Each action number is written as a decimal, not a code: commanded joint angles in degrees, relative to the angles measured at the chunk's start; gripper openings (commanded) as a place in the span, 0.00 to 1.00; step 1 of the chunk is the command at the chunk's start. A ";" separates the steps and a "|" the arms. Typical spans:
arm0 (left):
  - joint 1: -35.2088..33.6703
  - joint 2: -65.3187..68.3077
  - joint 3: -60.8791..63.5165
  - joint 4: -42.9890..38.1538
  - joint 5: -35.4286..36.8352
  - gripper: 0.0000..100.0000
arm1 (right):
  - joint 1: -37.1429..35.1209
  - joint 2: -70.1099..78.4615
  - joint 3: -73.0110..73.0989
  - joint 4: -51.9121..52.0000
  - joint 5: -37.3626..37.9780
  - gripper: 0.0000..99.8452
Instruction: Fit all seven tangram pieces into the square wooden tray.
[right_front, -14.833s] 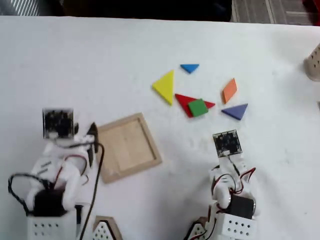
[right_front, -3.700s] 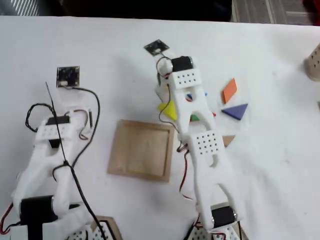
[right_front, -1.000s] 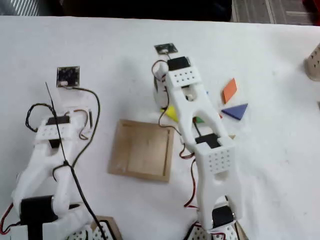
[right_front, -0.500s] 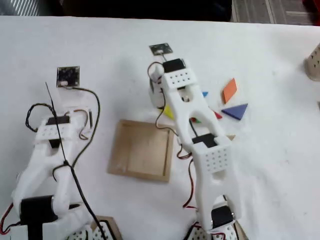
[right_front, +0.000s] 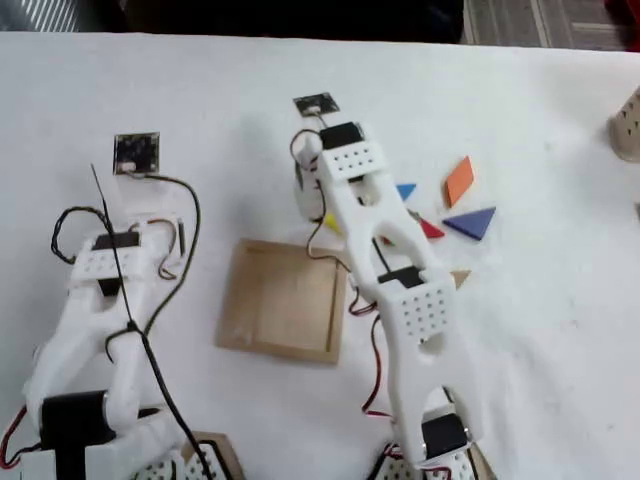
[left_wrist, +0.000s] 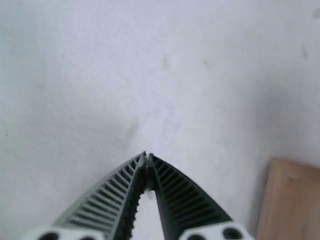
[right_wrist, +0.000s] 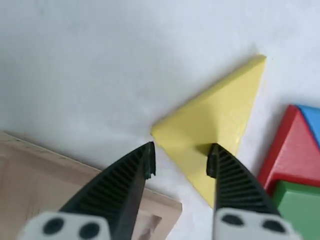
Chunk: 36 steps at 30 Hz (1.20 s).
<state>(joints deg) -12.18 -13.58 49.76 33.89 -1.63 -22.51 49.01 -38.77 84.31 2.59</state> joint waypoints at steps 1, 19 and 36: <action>-0.48 -3.03 -1.76 -1.41 -0.53 0.02 | -0.84 1.01 -0.09 1.10 5.80 0.26; -0.57 -3.03 -1.76 -1.41 -0.53 0.02 | -0.66 -4.62 0.62 1.98 10.99 0.33; -0.57 -3.12 -1.76 -1.32 -0.53 0.02 | 0.75 -2.51 0.09 -1.10 8.00 0.33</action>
<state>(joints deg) -12.18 -13.58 49.76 33.89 -1.63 -21.63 48.57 -37.80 83.87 11.30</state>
